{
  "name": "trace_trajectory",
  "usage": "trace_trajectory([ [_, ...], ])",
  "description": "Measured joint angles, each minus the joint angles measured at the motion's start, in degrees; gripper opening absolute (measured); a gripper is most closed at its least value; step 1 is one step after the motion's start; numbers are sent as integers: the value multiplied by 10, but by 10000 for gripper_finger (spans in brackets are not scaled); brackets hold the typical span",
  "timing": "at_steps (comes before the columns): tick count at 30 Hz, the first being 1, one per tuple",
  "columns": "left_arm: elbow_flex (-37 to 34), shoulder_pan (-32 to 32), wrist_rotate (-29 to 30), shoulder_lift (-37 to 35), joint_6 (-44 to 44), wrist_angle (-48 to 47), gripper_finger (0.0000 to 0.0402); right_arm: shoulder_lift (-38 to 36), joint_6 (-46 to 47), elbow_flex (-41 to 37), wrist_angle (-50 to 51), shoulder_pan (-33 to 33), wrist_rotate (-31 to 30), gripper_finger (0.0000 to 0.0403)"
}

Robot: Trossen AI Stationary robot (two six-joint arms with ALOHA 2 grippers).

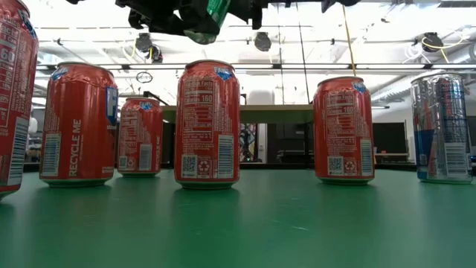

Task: Place canned beverage on shelf
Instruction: Put the green soda can on the shelf aligned with the other green soda can

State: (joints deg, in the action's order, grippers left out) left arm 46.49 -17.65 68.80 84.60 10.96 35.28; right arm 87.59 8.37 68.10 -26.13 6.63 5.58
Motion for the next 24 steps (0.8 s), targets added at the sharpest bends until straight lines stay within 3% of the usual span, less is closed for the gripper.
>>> trace_trajectory([
  [7, 0, 0, 5, 0, -1, 0, 290, 0, -1, 0, 0, 0, -1, 297],
  [13, 0, 1, -7, 0, -1, -3, 296, 0, 1, 0, 2, 0, -2, 300],
  [21, 0, -16, -33, -1, -1, -25, 386, 0, -28, 4, 33, 14, 14, 298],
  [24, 1, -35, -19, -9, 0, -44, 390, 0, -50, 36, 105, 24, 10, 299],
])
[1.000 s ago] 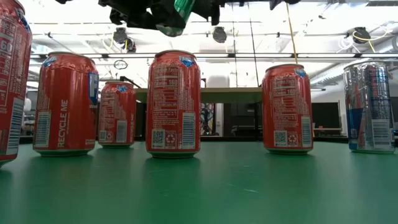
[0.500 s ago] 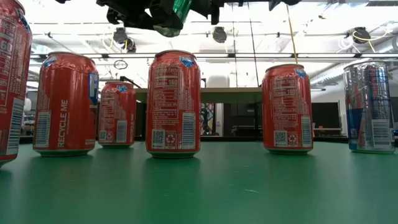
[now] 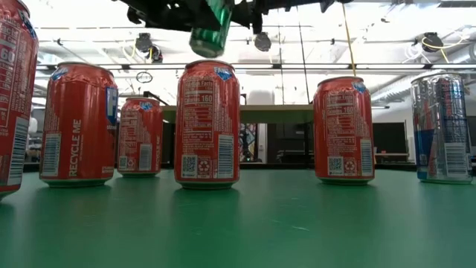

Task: Place canned beverage on shelf
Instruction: Put the green soda can on the shelf aligned with the other green soda can

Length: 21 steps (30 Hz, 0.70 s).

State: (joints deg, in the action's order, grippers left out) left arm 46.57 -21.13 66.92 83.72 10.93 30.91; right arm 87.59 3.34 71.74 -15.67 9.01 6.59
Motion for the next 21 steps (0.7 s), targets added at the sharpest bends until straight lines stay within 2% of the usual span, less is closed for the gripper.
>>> trace_trajectory([
  [6, 0, -26, 26, -31, -7, -52, 384, 0, -51, 64, 86, 10, -5, 299],
  [11, 0, -38, 26, -81, -30, -133, 384, 1, -122, 85, 130, 37, 52, 299],
  [18, 0, -33, -75, -175, -133, -310, 384, 17, -147, 85, 136, 97, 168, 299],
  [21, 0, -32, -88, -201, -151, -360, 384, 34, -146, 85, 128, 117, 203, 299],
])
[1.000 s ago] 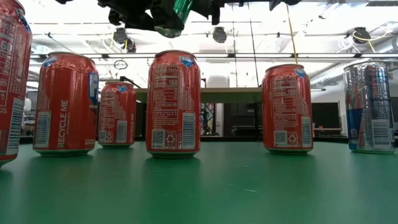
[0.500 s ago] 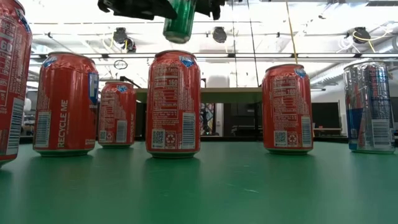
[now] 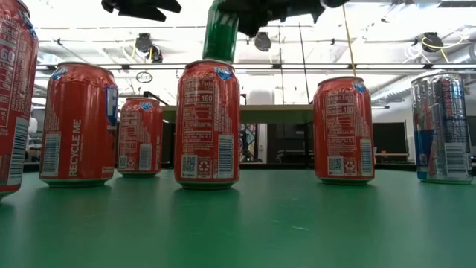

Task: Place canned beverage on shelf
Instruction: Put the green soda can on the shelf aligned with the other green soda can

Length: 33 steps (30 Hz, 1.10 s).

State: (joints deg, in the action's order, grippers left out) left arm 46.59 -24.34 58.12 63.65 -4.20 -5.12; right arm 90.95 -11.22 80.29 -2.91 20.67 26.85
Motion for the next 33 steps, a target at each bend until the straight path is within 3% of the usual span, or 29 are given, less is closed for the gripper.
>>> trace_trajectory([
  [10, 0, 3, -68, -15, 2, -21, 384, 58, 28, 0, -42, 28, 20, 299],
  [33, 0, 3, -70, -14, 0, -29, 384, 78, 46, 0, -51, 58, 17, 300],
])
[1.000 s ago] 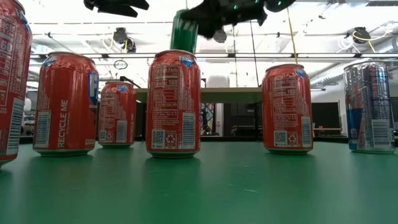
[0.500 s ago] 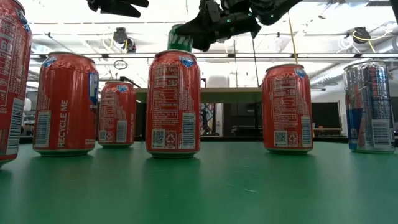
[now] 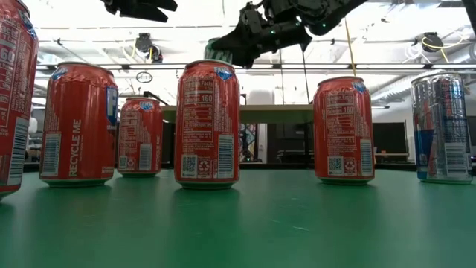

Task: Place canned beverage on shelf
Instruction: Put the green soda can on the shelf aligned with the other green soda can

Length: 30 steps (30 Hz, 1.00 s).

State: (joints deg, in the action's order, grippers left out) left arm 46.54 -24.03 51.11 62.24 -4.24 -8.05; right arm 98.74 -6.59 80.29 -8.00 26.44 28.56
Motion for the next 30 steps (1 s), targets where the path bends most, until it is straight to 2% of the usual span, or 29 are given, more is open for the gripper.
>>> trace_trajectory([
  [24, 0, 0, 0, 0, 1, -2, 384, 21, 14, 0, -8, 6, -1, 300],
  [30, 0, 0, 0, 0, 1, -3, 384, 21, 14, 0, -8, 6, -16, 321],
])
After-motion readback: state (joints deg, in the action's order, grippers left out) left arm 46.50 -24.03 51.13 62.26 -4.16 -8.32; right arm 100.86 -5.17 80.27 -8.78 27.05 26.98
